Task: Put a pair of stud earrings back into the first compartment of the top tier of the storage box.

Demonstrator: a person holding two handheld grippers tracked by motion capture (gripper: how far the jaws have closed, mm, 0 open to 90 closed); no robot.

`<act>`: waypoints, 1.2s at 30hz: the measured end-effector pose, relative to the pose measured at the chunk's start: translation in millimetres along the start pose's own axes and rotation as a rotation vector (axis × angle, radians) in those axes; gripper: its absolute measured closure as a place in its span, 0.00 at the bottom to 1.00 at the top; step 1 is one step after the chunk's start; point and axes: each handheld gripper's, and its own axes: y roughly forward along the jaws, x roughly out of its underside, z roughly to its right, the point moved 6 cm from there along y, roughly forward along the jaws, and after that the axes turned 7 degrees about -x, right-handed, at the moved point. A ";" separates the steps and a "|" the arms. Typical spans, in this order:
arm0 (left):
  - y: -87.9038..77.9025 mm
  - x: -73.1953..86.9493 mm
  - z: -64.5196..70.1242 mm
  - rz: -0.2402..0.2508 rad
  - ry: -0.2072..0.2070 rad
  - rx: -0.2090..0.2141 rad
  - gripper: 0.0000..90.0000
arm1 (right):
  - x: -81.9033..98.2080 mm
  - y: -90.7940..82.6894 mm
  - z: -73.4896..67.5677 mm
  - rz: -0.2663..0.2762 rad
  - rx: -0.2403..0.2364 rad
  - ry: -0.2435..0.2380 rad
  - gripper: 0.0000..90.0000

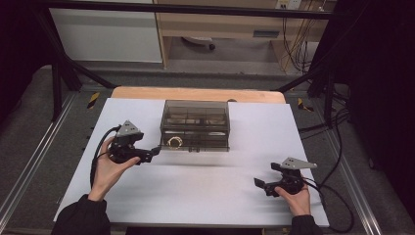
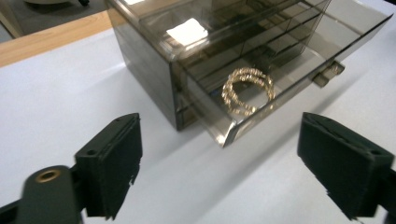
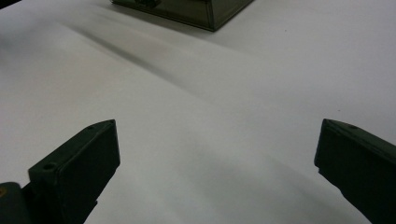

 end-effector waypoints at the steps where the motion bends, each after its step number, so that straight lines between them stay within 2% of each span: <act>1: -1.0 3.3 -1.5 0.001 0.001 0.000 0.12 | 0.0 -0.1 0.1 -0.001 0.001 0.001 0.01; 8: -2.7 28.5 -11.3 -0.008 -0.018 -0.017 0.06 | 0.2 0.1 0.1 0.000 0.001 0.003 0.01; 12: -3.5 42.8 -15.8 -0.017 -0.010 -0.028 0.05 | 0.1 -0.3 0.3 -0.001 0.001 0.004 0.01; 24: -8.6 78.3 -24.8 -0.010 -0.030 -0.044 0.03 | 0.7 0.5 0.5 -0.004 0.001 0.000 0.01; 29: -9.9 89.2 -29.8 -0.008 -0.044 -0.048 0.03 | 1.1 1.2 0.1 -0.007 -0.001 0.004 0.01; 36: -9.4 101.4 -32.9 -0.013 -0.039 -0.050 0.02 | 0.9 0.8 -0.3 -0.006 -0.004 0.003 0.01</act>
